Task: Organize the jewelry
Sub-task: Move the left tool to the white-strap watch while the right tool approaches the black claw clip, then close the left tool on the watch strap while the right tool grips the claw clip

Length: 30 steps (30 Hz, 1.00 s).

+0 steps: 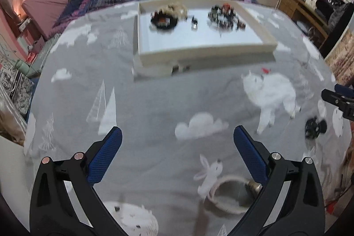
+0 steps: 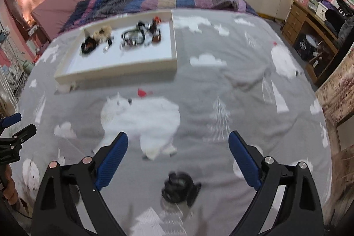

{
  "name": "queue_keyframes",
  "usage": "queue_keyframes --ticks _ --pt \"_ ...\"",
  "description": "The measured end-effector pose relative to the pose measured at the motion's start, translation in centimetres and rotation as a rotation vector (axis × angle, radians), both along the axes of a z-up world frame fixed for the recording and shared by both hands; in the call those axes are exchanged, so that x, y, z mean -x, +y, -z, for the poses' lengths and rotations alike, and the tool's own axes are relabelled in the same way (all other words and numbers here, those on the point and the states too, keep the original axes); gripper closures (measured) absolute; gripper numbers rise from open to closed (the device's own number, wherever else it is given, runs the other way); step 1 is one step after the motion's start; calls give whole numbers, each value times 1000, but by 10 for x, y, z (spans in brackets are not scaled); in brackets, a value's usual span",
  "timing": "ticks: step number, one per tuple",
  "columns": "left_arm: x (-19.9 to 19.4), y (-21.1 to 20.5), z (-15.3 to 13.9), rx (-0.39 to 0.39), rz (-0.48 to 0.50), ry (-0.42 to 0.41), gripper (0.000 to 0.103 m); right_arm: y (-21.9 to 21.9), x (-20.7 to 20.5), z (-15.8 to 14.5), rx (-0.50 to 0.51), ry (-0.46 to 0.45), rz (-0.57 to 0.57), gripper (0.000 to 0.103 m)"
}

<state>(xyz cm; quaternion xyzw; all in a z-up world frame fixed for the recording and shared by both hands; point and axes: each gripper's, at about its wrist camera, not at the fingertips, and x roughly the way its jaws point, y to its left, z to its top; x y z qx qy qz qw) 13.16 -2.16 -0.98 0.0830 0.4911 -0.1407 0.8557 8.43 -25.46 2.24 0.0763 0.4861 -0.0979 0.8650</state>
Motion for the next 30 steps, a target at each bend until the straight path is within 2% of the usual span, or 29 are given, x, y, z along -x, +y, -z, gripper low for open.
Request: queue_keyframes --ticks 5,12,17,24,30 --pt "16 -3 17 -21 23 68 3 7 14 10 26 48 -18 11" --pt "37 -2 32 -24 33 47 3 11 28 37 2 85 -3 11" --pt "44 0 47 -22 39 72 4 12 36 57 22 110 30 11" --pt "55 -3 51 -23 63 60 5 9 44 69 11 99 62 11" --pt "56 -10 56 -35 91 66 10 8 43 75 10 103 68 11"
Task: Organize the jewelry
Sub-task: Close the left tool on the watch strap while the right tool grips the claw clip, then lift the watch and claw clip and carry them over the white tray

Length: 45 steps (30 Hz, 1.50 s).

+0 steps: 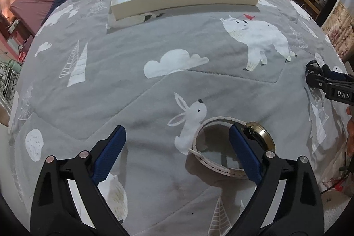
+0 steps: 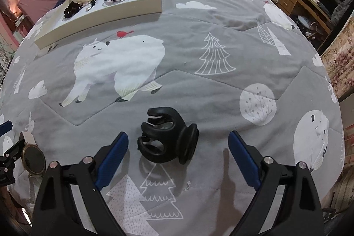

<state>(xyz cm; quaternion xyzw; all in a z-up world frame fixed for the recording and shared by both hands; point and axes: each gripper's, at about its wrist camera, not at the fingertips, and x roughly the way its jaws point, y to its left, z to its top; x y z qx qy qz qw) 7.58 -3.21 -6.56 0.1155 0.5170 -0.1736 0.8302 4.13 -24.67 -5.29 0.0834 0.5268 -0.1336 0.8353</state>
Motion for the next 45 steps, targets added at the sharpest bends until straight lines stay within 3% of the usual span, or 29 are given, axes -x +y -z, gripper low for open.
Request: queue_keyframes --ticks 5,9,11,14,17,18,27,35,40,45 --pt "-2 0 10 -12 -6 20 33 3 1 2 3 1 -9 19" --pt "-1 -1 7 6 2 18 54 2 2 6 -31 9 -11 39" --pt "-3 -3 6 16 10 22 71 1 3 5 -31 -4 -6 48" --pt "-4 -6 5 35 34 35 94 1 1 3 -37 -12 -15 49" --pt "-6 -7 3 53 38 38 96 1 -1 2 -34 -18 -25 50" --pt "-8 -7 3 61 38 42 96 1 -1 1 -38 -23 -26 57" --pt "-27 -6 -14 127 36 23 99 0 -23 -7 -36 -48 -56 58" --pt "-50 -13 -43 150 43 -72 98 3 -50 -29 -40 -97 -95 58" --pt "-83 -20 -79 175 35 -140 98 10 -86 -60 -19 -151 -142 58" --pt "-145 -26 -109 200 -14 -168 97 14 -141 -90 -26 -207 -179 58"
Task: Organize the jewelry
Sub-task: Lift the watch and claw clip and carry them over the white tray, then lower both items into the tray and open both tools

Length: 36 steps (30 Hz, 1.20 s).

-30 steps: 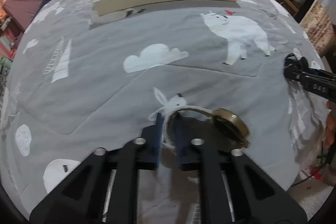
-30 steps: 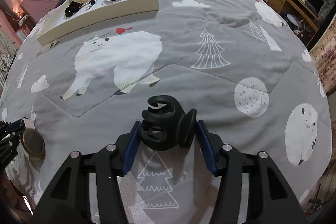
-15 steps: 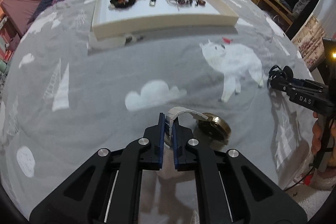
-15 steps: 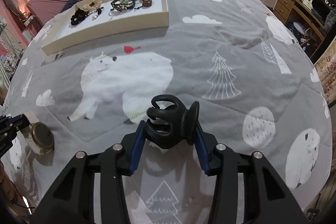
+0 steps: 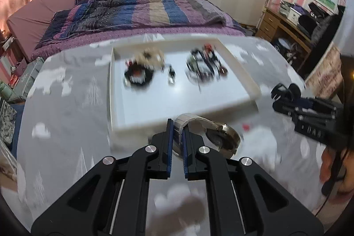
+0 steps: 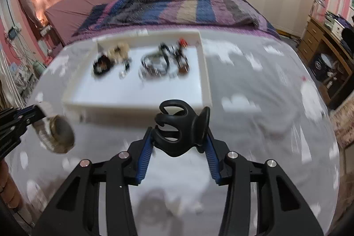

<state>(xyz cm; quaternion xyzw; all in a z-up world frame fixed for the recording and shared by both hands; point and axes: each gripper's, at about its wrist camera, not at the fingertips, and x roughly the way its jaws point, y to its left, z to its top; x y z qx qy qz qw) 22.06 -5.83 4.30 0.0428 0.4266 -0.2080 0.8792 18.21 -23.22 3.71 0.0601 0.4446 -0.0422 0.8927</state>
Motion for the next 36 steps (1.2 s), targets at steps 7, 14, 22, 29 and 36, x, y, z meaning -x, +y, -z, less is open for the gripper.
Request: queue_keyframes --ticks 7,14,22,29,36 --pt "-81 -16 25 -62 -68 29 96 3 -80 16 -6 38 -13 58" --pt "-124 -11 69 -105 -127 116 96 9 -115 61 -2 102 -15 58" --pt "-131 -4 87 -114 -158 149 96 11 -126 81 20 116 -6 58" --pt "-137 -5 101 -134 -180 168 96 19 -127 83 48 106 -21 57" --pt "-124 -5 85 -139 -198 103 45 17 -120 72 33 79 -2 36"
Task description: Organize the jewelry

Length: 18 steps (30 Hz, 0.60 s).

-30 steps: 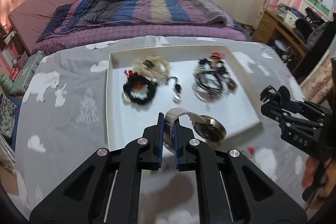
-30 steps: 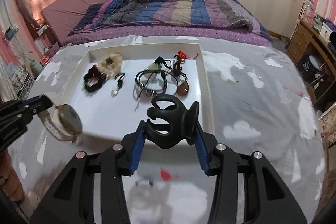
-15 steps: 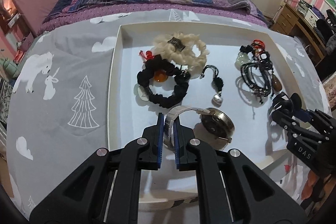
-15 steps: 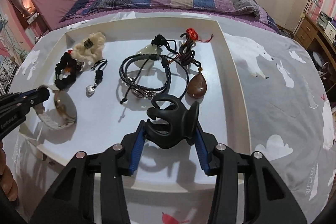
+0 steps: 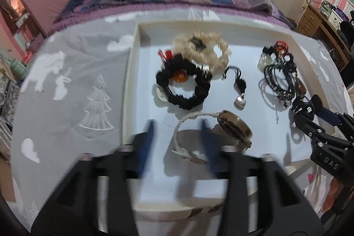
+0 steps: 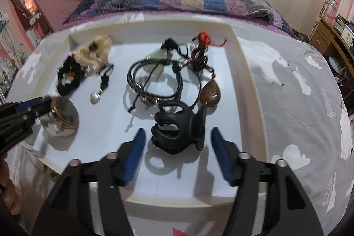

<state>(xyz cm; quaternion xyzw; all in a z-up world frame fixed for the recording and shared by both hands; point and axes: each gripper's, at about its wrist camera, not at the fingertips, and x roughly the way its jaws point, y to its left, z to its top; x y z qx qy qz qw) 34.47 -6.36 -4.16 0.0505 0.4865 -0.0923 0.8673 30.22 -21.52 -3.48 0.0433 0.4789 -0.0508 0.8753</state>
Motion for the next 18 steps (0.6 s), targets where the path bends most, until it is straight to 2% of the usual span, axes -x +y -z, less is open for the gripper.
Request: queue_keyframes --ticks 1,4,7,8,12,15,18 --pt "5 1 -7 -1 -2 -23 37 -1 2 -4 1 -10 1 36" --pt "20 6 -27 18 5 -51 33 -2 10 -19 3 -32 -6 35" --pt "47 13 -51 8 -1 -133 9 3 33 -44 32 -86 -10 27" --pt "57 16 -60 10 -4 -163 4 5 43 -52 44 -109 -10 25" --pt "97 35 -85 50 -11 -215 3 15 92 -86 55 -194 -10 14" --pt "127 51 -97 77 -28 -240 3 18 127 -101 55 -243 -10 13" --pt "154 61 -103 67 -51 -270 3 25 161 -110 70 -278 2 7"
